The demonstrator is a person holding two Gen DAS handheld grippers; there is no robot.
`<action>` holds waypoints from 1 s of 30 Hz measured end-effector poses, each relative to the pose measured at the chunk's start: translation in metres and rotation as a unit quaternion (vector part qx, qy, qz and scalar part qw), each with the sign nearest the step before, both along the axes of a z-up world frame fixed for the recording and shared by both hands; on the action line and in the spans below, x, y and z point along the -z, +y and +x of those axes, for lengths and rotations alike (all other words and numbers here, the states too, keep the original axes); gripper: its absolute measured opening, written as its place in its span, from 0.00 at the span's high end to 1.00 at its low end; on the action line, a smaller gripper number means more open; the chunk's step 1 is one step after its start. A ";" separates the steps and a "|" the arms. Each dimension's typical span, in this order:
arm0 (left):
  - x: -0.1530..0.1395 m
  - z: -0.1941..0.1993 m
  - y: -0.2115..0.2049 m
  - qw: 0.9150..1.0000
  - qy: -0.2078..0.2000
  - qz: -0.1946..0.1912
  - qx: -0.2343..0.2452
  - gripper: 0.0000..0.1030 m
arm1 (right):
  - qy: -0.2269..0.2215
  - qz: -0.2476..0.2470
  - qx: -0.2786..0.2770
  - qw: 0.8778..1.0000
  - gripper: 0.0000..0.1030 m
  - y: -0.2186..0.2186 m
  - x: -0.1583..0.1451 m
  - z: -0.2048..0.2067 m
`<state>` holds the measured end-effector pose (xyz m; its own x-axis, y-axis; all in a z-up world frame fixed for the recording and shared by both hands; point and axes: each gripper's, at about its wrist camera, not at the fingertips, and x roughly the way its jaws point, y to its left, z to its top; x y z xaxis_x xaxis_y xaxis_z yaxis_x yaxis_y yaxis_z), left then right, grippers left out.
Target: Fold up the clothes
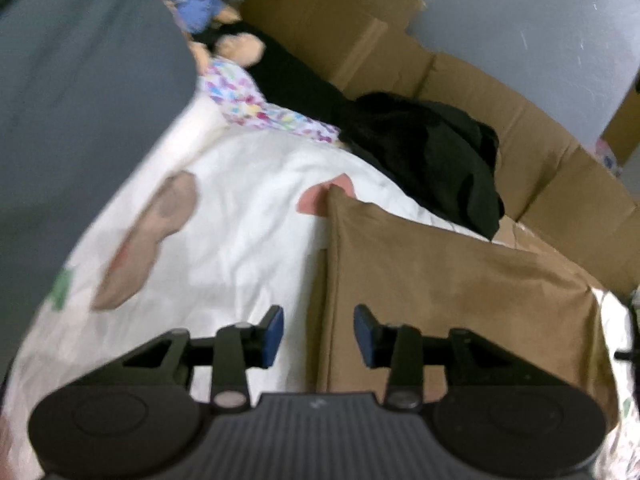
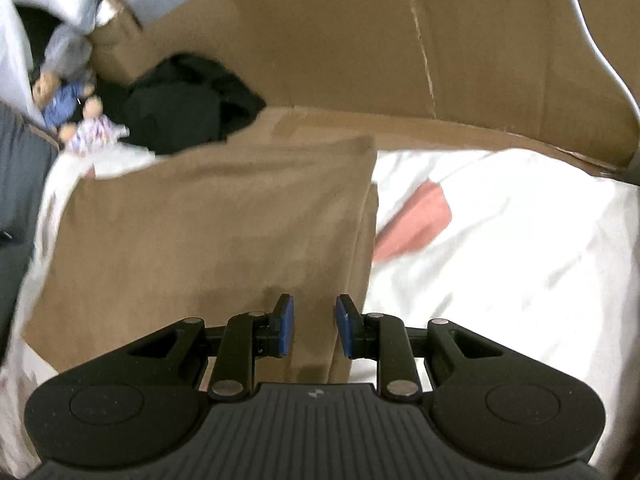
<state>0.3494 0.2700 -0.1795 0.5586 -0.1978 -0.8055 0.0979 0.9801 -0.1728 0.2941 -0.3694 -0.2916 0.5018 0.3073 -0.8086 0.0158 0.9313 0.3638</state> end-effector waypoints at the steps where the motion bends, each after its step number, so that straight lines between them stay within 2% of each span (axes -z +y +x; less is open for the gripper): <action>1: -0.008 -0.007 0.001 1.000 -0.004 0.005 -0.004 0.58 | 0.011 0.002 -0.007 1.000 0.74 0.002 0.002 -0.004; 3: -0.022 -0.020 0.002 1.000 -0.009 0.006 -0.012 0.58 | 0.032 -0.004 -0.026 0.999 0.79 0.008 0.007 -0.011; 5: -0.034 -0.032 0.001 1.000 -0.013 0.004 -0.019 0.58 | 0.048 -0.020 -0.042 0.998 0.98 0.012 0.011 -0.018; 7: -0.048 -0.050 -0.002 1.000 -0.015 0.008 -0.023 0.57 | 0.049 -0.022 -0.040 0.998 0.99 0.008 0.013 -0.028; 13: -0.071 -0.078 -0.011 0.999 -0.010 0.033 -0.026 0.57 | 0.026 0.006 -0.013 1.000 0.99 -0.006 0.014 -0.047; 18: -0.073 -0.079 -0.021 0.999 -0.010 0.036 -0.028 0.55 | 0.015 0.039 0.003 0.999 0.92 -0.016 0.007 -0.055; 20: -0.069 -0.080 -0.026 0.999 -0.009 0.038 -0.024 0.55 | 0.008 0.039 -0.010 0.999 0.88 -0.018 0.003 -0.064; 30: -0.030 -0.075 -0.034 0.999 0.021 0.035 -0.008 0.55 | 0.014 0.040 -0.030 0.999 0.87 -0.011 0.001 -0.083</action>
<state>0.2739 0.2365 -0.1499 0.5266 -0.1323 -0.8397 0.0764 0.9912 -0.1083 0.2113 -0.3807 -0.2928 0.4587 0.3992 -0.7938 -0.0274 0.8993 0.4365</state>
